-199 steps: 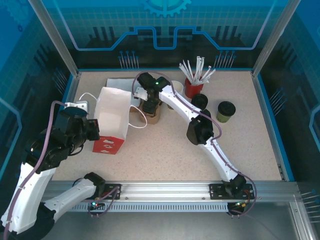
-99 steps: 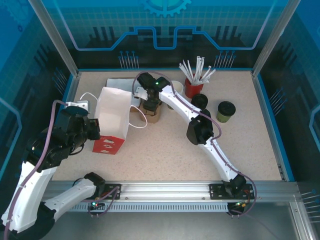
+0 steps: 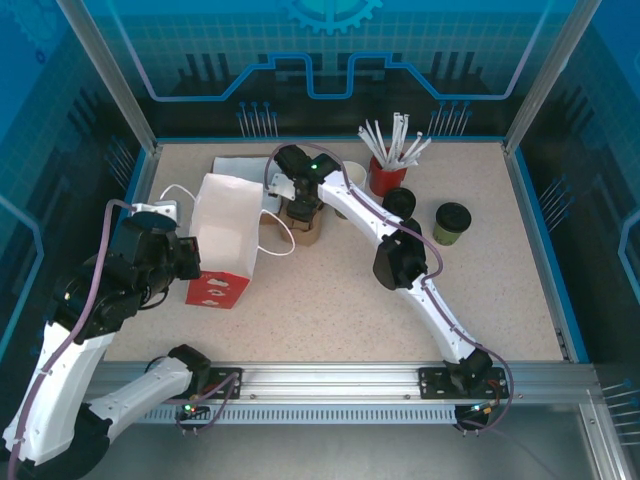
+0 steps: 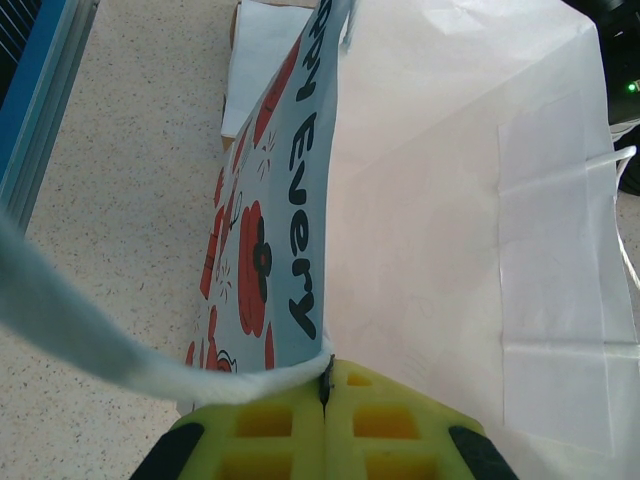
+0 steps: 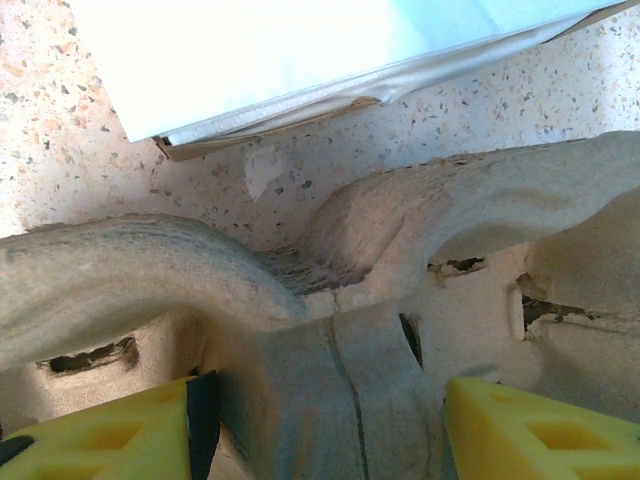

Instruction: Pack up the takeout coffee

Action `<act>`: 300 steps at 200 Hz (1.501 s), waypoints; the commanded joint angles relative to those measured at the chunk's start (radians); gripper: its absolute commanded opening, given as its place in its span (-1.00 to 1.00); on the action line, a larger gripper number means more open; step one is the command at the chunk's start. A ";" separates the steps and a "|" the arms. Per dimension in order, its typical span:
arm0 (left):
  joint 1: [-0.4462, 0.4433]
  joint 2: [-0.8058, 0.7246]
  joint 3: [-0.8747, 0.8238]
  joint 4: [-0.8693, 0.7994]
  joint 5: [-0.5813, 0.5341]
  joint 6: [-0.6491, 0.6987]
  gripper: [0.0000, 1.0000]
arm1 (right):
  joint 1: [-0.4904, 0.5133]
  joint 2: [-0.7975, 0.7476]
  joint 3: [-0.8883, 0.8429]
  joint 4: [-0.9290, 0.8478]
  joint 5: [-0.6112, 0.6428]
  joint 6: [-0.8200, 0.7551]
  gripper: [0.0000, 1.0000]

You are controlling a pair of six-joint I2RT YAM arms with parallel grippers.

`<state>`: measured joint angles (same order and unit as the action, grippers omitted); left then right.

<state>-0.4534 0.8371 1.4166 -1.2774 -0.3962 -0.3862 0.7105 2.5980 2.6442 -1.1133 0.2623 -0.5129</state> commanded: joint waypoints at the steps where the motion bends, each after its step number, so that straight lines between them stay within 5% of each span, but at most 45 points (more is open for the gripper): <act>1: 0.007 -0.001 0.000 0.024 0.007 -0.003 -1.00 | -0.017 -0.055 0.038 -0.001 0.052 -0.085 0.27; 121: 0.007 -0.001 -0.004 0.028 0.013 -0.010 -1.00 | -0.017 -0.098 0.014 -0.023 0.043 -0.084 0.10; 218: 0.007 -0.003 -0.003 0.024 0.010 -0.010 -1.00 | -0.025 -0.029 0.016 -0.002 0.060 -0.089 0.47; 275: 0.007 -0.002 -0.001 0.023 0.005 -0.004 -1.00 | -0.026 0.003 0.011 -0.013 0.051 -0.087 0.47; 300: 0.007 0.000 -0.001 0.023 0.005 -0.003 -1.00 | -0.025 0.004 0.013 -0.013 0.045 -0.084 0.32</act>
<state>-0.4534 0.8368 1.4166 -1.2743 -0.3958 -0.3862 0.6975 2.5816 2.6442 -1.1061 0.2798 -0.5171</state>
